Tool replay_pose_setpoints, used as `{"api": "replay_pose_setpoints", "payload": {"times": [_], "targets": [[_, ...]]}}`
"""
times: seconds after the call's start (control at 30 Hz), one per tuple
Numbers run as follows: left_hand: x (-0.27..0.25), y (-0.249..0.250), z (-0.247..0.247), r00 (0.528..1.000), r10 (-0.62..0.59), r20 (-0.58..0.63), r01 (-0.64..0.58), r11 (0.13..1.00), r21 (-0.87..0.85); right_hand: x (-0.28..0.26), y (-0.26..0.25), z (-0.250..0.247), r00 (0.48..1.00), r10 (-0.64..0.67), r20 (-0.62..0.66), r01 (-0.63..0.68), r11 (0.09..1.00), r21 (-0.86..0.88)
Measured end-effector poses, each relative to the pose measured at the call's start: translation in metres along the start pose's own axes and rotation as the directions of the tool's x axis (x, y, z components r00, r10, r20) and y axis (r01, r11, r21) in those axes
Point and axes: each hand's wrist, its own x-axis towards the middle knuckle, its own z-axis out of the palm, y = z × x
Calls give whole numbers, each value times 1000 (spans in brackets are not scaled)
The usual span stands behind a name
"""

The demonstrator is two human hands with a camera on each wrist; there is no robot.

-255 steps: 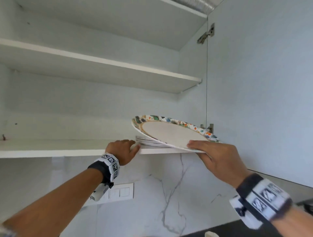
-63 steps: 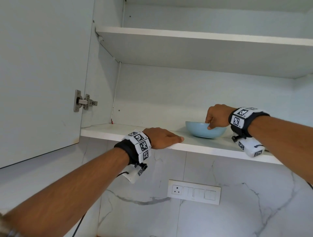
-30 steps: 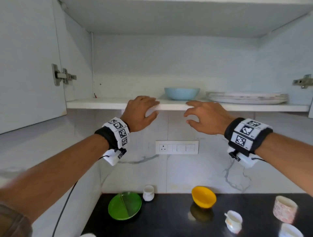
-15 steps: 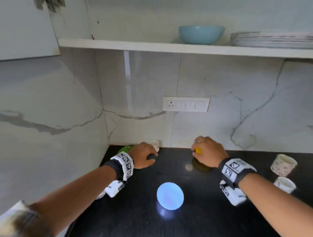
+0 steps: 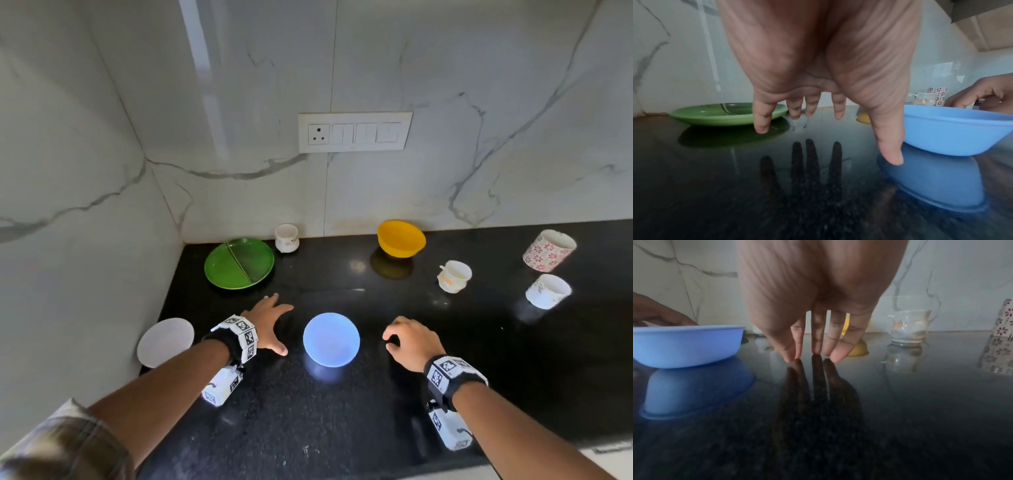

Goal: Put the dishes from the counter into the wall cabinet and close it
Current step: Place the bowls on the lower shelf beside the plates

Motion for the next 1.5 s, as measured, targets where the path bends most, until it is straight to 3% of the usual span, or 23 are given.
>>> {"api": "replay_pose_setpoints", "payload": {"times": [0.17, 0.4, 0.57, 0.73, 0.97, 1.3, 1.5], "targets": [[15, 0, 2, 995, -87, 54, 88, 996, -28, 20, 12, -3, 995, -8, -97, 14, 998, 60], [19, 2, 1, 983, -161, 85, 170, 978, -123, 97, 48, -34, 949, -80, -306, 105, 992, 68], [18, 7, -3, 975, -198, 100, 212, 965, -152, 165, 78, -57, 959, -53, -277, 63, 998, 28], [19, 9, -3, 970, -226, 92, 239, 956, -172, 207, 89, -62, 973, -137, -188, 139, 990, -1], [21, 8, 1, 968, -236, 89, 250, 947, -202, 223, 89, -57, 984, -163, -73, 151, 976, -155], [25, 7, 0, 966, -237, 106, 254, 949, -185, 201, 72, -70, 974, -208, -86, 202, 977, -70], [26, 6, -1, 970, -224, 96, 238, 958, -160, 166, 50, -85, 948, -303, -93, 301, 953, -33]]}}
